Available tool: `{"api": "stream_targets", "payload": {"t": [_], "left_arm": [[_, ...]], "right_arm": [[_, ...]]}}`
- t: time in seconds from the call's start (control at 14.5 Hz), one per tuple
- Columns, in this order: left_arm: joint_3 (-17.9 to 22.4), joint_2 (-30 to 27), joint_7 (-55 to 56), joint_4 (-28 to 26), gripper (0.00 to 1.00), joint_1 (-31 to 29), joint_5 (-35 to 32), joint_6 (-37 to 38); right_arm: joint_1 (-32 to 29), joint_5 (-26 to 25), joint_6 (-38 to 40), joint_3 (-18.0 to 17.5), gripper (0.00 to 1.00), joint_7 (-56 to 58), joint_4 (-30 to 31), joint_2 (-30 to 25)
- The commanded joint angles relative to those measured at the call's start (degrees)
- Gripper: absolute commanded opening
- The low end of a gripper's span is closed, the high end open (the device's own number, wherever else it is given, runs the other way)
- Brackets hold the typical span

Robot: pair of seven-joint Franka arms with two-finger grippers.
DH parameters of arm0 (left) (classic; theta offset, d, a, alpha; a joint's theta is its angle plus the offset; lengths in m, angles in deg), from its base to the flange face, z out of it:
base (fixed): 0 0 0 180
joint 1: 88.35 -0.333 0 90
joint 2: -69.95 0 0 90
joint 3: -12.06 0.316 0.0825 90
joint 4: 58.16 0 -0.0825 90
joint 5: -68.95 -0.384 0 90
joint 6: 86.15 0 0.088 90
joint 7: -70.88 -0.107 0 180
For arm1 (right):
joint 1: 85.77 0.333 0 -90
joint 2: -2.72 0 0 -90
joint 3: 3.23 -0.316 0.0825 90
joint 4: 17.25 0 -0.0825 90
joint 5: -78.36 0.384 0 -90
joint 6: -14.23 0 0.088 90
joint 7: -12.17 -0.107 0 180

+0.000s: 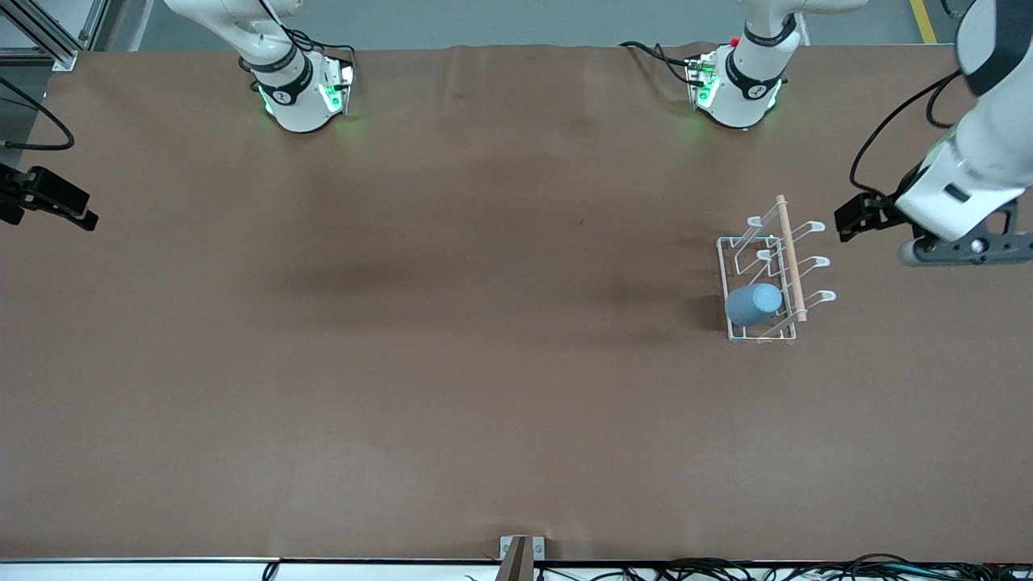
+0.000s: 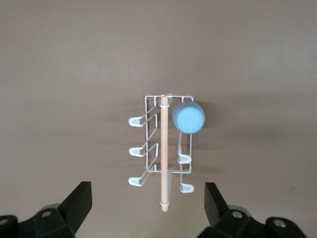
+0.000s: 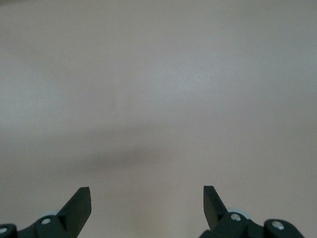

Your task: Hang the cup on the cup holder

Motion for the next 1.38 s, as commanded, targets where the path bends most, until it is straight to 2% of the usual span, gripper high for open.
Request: {"api": "stream_targets", "payload": {"t": [0.0,0.14,0.28,0.48,0.76,1.31], "left_arm": [[-0.2,-9.5,1.3,-8.8,1.00,0.0,1.4,-2.1],[-0.3,-11.5,0.8,-11.1,1.00,-0.1,1.4,-4.7],[-0.6,-10.7,-1.4,-9.2,1.00,-0.7,1.9,-4.8],[-0.7,-6.8,-2.1,-2.7,1.00,-1.8,2.9,-3.5],[-0.8,-1.9,-2.2,5.3,0.98,-2.8,3.6,3.4],[-0.7,-2.0,-1.1,4.1,0.98,-2.9,4.6,2.5]], "right_arm": [[-0.4,-0.7,0.3,-0.1,1.00,-1.1,-0.1,0.0],[-1.2,-0.3,0.1,0.0,1.00,-1.1,1.1,-0.1],[-1.3,-0.3,0.1,0.0,1.00,-1.1,1.2,-0.1],[-1.4,-0.3,0.0,0.0,1.00,-1.1,1.2,-0.1],[-1.1,-0.3,0.0,-0.1,1.00,-1.1,1.1,-0.1],[-1.1,-0.2,0.3,-0.3,1.00,-1.1,1.1,-0.1]]}}
